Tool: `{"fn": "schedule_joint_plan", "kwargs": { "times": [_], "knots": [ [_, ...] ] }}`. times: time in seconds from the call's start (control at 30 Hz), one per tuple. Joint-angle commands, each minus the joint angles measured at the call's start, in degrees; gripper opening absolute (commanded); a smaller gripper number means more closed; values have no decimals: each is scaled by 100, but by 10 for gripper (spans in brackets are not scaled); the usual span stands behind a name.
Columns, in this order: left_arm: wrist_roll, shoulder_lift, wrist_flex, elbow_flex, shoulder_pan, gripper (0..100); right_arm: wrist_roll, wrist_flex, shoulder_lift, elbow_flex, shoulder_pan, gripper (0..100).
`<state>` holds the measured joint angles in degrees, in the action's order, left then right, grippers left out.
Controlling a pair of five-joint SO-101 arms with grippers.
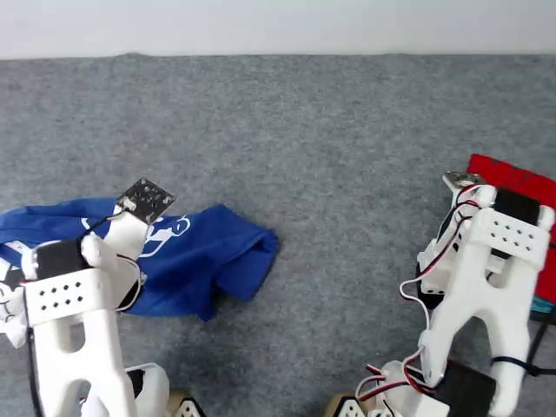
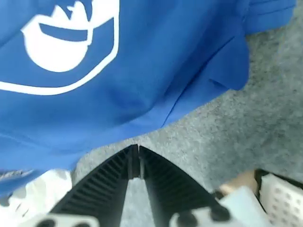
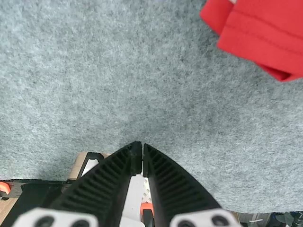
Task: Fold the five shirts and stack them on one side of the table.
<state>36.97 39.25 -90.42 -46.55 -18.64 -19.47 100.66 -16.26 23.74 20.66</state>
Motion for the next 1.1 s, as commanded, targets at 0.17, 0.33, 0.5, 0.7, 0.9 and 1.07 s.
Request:
{"fn": "schedule_joint_plan", "kwargs": {
  "times": [0.17,0.33,0.5,0.7,0.9,1.07],
  "knots": [
    [114,88,2119,-1534,-18,7,35,224,-233,308,84,15],
    [114,-255,2778,-1508,-18,7,35,224,-233,360,84,15],
    [97,-1996,3007,-514,-18,6,35,215,-233,360,84,15],
    [-176,-4431,2523,2105,-53,6,35,215,-233,360,84,15],
    [-448,-5732,1459,5174,-9,6,35,215,-233,360,84,15],
    [-448,-6646,686,7222,-9,6,35,215,-233,360,84,15]
  ]
}}
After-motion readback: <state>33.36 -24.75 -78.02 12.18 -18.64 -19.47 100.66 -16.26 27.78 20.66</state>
